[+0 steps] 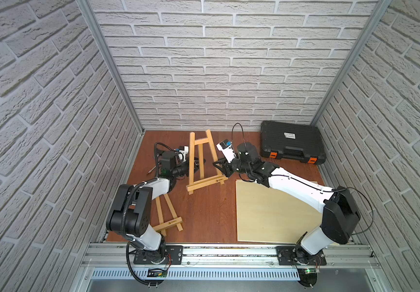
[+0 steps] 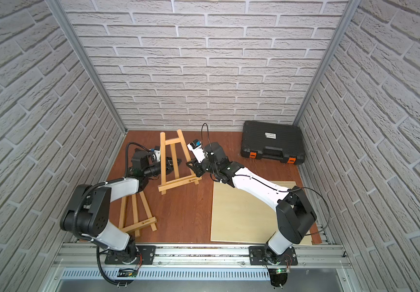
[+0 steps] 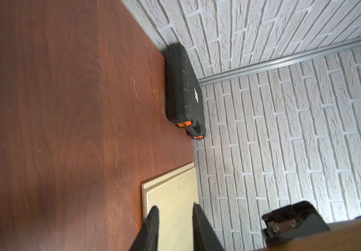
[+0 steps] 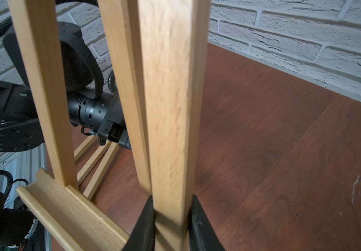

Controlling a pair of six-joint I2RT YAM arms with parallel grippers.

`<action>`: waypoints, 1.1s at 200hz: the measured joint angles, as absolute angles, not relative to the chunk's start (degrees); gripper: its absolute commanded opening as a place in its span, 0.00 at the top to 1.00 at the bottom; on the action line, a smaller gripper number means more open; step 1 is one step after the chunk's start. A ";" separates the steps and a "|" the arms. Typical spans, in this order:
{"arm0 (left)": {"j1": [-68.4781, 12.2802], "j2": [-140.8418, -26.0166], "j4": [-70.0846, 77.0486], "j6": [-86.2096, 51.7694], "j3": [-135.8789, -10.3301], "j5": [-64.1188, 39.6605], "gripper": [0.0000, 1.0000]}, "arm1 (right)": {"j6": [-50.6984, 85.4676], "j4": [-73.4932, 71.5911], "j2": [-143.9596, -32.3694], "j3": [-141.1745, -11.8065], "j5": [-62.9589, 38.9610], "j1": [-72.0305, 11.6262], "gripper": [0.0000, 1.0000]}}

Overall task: Disassemble the easel
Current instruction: Fold up the easel, then place the easel at the center of the board.

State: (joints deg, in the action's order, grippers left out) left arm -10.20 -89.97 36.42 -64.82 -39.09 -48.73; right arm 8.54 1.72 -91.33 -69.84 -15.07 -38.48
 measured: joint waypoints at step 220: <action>-28.64 -78.22 20.67 -59.96 -19.62 -26.94 0.72 | 22.59 1.58 -94.50 -53.78 -6.87 -47.53 0.94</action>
State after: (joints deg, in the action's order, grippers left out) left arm -28.64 -78.22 20.67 -59.96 -19.62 -26.94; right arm 22.59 1.58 -94.50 -53.78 -6.87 -47.53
